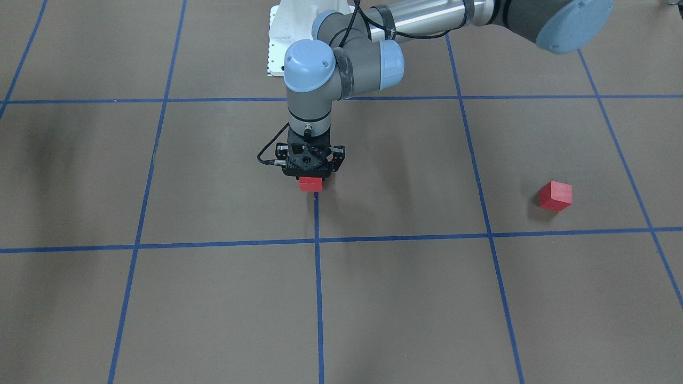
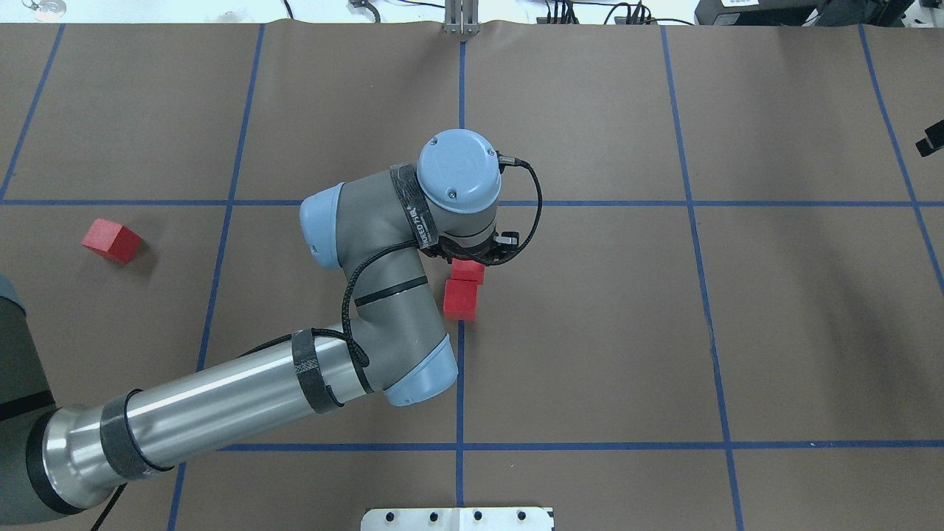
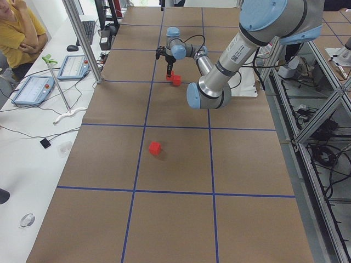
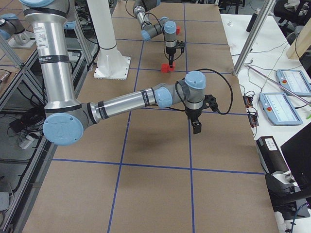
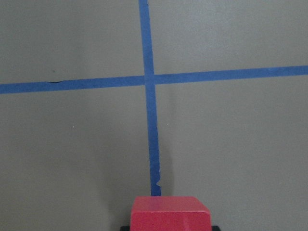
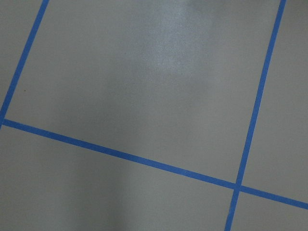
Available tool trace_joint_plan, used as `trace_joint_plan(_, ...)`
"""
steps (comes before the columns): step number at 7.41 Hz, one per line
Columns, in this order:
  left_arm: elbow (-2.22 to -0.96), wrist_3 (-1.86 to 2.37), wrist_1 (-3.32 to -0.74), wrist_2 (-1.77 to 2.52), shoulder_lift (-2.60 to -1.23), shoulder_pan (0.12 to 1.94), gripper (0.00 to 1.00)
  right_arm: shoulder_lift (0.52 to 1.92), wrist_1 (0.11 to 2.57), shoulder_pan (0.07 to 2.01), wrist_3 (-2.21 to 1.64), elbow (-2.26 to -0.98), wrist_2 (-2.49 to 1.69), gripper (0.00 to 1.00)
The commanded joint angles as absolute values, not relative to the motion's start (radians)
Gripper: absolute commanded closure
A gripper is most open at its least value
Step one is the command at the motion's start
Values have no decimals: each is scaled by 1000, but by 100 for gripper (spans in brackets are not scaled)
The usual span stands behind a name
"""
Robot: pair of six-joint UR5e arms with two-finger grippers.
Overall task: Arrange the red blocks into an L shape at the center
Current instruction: 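Lower the cube with the left gripper against the center cube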
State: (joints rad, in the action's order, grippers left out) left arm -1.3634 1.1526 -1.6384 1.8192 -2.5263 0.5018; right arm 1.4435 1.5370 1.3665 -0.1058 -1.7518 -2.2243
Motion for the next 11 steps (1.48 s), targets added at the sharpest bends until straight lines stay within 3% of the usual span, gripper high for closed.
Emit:
trace_joint_plan(1,-1356,1149,-1647,1818,-2523,500,100,1443,1537,1367,-106,-1750,-2224,0)
trace_joint_plan(11,-1355,1150,-1721,1816,-2490,489,100,1442,1537,1367,-106,-1752,-2224,0)
